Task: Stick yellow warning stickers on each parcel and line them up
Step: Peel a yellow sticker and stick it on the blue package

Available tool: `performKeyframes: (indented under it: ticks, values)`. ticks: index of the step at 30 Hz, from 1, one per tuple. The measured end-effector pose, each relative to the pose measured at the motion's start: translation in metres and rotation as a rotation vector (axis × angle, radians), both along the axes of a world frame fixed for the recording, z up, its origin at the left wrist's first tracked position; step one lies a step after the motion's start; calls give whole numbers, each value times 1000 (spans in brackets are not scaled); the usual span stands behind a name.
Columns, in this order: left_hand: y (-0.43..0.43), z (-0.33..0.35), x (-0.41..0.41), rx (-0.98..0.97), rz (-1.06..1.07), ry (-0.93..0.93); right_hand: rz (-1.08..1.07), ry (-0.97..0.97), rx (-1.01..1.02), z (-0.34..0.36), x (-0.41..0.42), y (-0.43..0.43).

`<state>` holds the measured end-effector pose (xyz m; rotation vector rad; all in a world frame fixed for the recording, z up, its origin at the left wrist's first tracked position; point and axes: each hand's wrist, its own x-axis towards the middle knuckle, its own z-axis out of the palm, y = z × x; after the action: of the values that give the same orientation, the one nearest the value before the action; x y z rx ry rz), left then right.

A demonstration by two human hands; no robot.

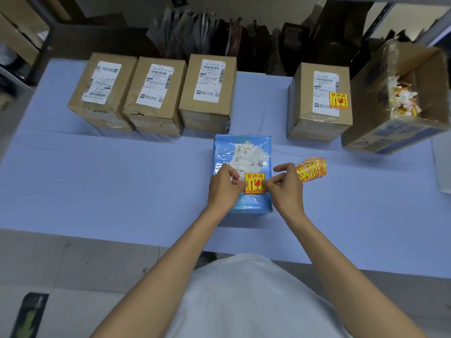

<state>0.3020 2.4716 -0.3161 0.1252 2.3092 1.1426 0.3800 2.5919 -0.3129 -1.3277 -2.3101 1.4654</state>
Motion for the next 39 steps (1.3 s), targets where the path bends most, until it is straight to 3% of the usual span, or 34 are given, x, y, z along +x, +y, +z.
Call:
performKeyframes:
  ticks: [11, 16, 19, 23, 26, 30, 35, 39]
  values:
    - [4, -7, -2, -92, -68, 43, 78, -65, 145, -9, -4, -4]
    - [2, -4, -6, -179, -133, 80, 152, -117, 286, -11, -2, -8]
    - [-4, -5, -9, -125, -143, 106, 156, -71, 427, -10, 5, -6]
    - [-8, -4, -7, -11, -254, 139, 253, 134, 315, -15, 11, 0]
    - [-9, -4, -8, -75, -344, 204, 335, 113, 274, -22, 15, 2]
    - [-19, -3, -15, -111, -314, 213, 258, 85, 345, -25, 22, 13]
    - [-10, -2, -3, -98, -300, 229, 359, 71, 367, -19, 14, 4]
    - [-7, -5, -5, -158, -290, 206, 244, 155, 305, -22, 13, 3]
